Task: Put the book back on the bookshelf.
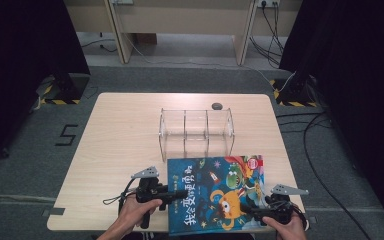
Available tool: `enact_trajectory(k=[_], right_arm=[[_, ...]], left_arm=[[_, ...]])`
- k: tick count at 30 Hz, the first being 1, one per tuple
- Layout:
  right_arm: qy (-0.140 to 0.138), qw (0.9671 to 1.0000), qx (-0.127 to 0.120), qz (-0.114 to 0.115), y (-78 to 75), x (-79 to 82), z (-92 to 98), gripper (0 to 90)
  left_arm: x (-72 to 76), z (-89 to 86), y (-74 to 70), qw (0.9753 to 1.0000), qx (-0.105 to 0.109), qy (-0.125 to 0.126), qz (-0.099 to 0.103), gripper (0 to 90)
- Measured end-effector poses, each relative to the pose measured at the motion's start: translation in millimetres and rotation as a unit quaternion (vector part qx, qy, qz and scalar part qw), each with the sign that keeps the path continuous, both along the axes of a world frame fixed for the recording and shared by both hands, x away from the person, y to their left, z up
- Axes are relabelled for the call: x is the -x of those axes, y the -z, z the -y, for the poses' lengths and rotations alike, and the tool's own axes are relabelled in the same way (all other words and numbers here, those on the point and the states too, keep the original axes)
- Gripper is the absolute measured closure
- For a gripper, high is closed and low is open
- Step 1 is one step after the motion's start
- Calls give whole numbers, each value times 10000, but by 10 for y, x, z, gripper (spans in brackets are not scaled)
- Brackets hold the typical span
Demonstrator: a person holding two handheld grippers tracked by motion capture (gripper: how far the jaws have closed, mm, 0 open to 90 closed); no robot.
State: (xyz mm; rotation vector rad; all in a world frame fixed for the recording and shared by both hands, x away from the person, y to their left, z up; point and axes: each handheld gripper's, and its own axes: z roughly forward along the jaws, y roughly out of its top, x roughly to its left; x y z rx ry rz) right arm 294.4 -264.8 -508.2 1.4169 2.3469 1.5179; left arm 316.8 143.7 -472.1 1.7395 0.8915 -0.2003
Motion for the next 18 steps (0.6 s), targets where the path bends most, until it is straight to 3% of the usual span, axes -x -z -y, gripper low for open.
enact_trajectory(k=[8,13,14,16,18], right_arm=[[33,9999,-85,-68,1,16,24,197],[215,9997,107,-37,-6,45,72,199],[239,9995,190,8,-7,54,70,213],[220,9995,109,220,-48,84,65,237],[274,9989,32,381,-97,123,70,231]], left_arm=[[71,-14,-57,9999,46,20,-119,658],[72,-56,-66,9993,228,-83,-278,654],[75,-64,-67,9990,283,-120,-310,653],[67,-81,-76,9984,246,-226,-450,643],[58,-103,-48,9983,290,-229,-445,641]])
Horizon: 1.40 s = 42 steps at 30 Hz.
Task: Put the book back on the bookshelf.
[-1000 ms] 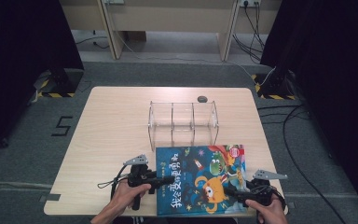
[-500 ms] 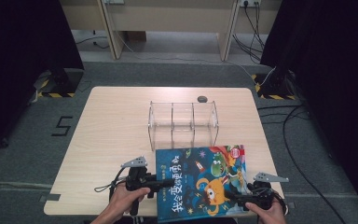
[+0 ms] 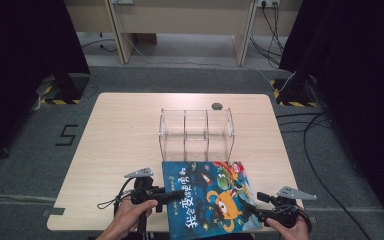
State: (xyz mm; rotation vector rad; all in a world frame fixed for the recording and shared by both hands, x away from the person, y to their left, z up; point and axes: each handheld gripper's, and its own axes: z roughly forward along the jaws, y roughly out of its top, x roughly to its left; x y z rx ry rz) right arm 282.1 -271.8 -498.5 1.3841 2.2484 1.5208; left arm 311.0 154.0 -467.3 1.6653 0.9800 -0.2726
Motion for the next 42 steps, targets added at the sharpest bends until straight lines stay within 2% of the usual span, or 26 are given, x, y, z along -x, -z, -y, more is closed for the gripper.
enact_trajectory(k=[2,5,7,10,14,19,24,30,32,37,42], right_arm=[[-41,9998,55,178,-24,51,-7,233],[-197,9984,397,341,-38,153,-85,225],[-292,9972,520,462,-55,235,-153,226],[-324,9962,524,608,-80,324,-215,232],[-384,9962,541,559,-60,406,-284,232],[-502,9953,513,651,-70,534,-395,226],[-717,9931,615,701,-50,653,-546,209],[-933,9886,741,921,-57,725,-713,175],[-967,9862,908,993,-48,737,-755,176],[-897,9761,1451,1345,-44,741,-887,180],[-847,9677,1737,1620,-49,727,-1050,197]], left_arm=[[6,3,-6,10000,-17,-31,-31,639],[1,11,-17,10000,-36,-79,-32,635],[-6,19,-24,9999,-75,-140,-18,628],[-20,21,-22,9998,-89,-188,-49,623],[-42,18,-19,9996,-107,-237,-80,619],[-69,17,-29,9993,-134,-333,-93,617],[-106,27,-23,9991,-134,-386,-123,617],[-115,52,-58,9989,-178,-433,-95,619],[-117,56,-62,9988,-179,-447,-98,620],[-96,67,-84,9986,-204,-484,-81,619],[-77,74,-87,9984,-178,-538,-86,620]])
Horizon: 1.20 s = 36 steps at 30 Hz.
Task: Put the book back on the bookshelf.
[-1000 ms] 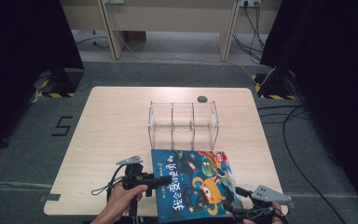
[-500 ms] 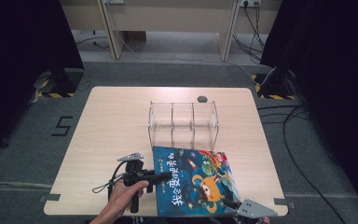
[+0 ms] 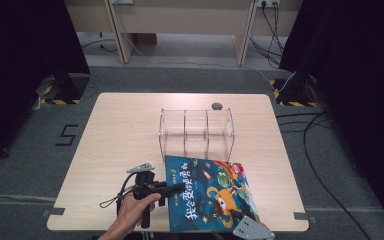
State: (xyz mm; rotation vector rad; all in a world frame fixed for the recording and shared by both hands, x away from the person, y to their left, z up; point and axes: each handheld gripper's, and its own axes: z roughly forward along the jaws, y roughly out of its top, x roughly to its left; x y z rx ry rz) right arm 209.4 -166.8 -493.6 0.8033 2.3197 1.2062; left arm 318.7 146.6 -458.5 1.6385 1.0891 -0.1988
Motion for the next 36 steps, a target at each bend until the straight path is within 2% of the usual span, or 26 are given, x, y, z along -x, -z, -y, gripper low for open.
enact_trajectory(k=[6,10,16,18,23,27,28,33,35,36], right_arm=[[-86,9978,390,536,-26,27,-254,212],[-85,9960,470,754,-27,15,-359,202],[20,9939,644,895,-28,-14,-425,218],[115,9915,820,1002,-8,-28,-452,224],[232,9906,828,1065,0,-35,-454,258],[153,9864,923,1355,4,10,-500,308],[93,9832,1010,1518,1,22,-518,328],[176,9740,1269,1870,32,70,-615,377],[221,9718,1345,1922,38,79,-641,394],[238,9727,1316,1898,31,83,-639,405]], left_arm=[[44,17,2,10000,22,-44,17,619],[71,34,3,10000,39,-60,35,618],[76,47,9,10000,60,-56,34,617],[82,54,11,10000,58,-60,29,617],[88,64,13,10000,74,-52,25,616],[97,75,12,9999,89,-44,26,613],[95,75,11,10000,84,-40,28,612],[90,76,24,10000,79,-52,25,613],[88,70,28,9999,90,-66,13,612],[83,62,22,9999,100,-94,36,610]])
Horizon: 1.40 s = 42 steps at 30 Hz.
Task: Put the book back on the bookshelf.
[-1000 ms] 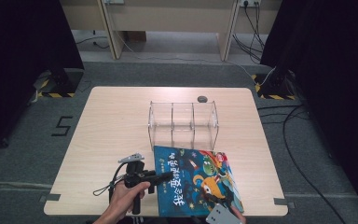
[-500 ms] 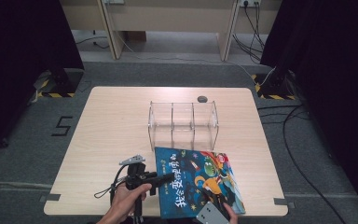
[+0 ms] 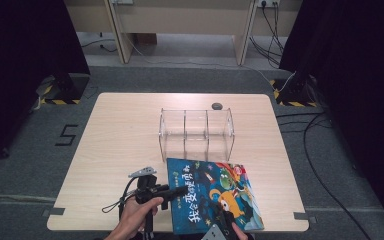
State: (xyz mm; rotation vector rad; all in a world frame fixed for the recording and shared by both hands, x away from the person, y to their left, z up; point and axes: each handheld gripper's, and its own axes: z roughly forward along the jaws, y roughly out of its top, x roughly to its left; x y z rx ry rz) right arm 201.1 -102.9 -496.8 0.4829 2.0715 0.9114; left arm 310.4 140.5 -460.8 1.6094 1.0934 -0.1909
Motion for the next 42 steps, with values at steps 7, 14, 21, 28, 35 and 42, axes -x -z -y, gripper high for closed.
enact_trajectory(k=[7,14,21,28,35,42], right_arm=[[84,9987,-493,-30,-63,42,64,473],[236,9910,-1309,-136,-209,24,223,519],[288,9836,-1768,-209,-297,-3,364,529],[248,9800,-1950,-295,-321,-25,399,524],[220,9779,-2045,-363,-346,-34,431,523],[207,9756,-2154,-375,-369,-46,471,522]], left_arm=[[-18,-18,-40,9998,175,106,-1,562],[-35,-13,-10,9976,476,353,-349,443],[-60,-38,2,9974,609,238,-309,350],[-141,-218,-7,9983,567,-67,-76,323],[-244,-352,-6,9983,550,-144,138,313],[-293,-575,-14,9961,14,-703,536,341]])
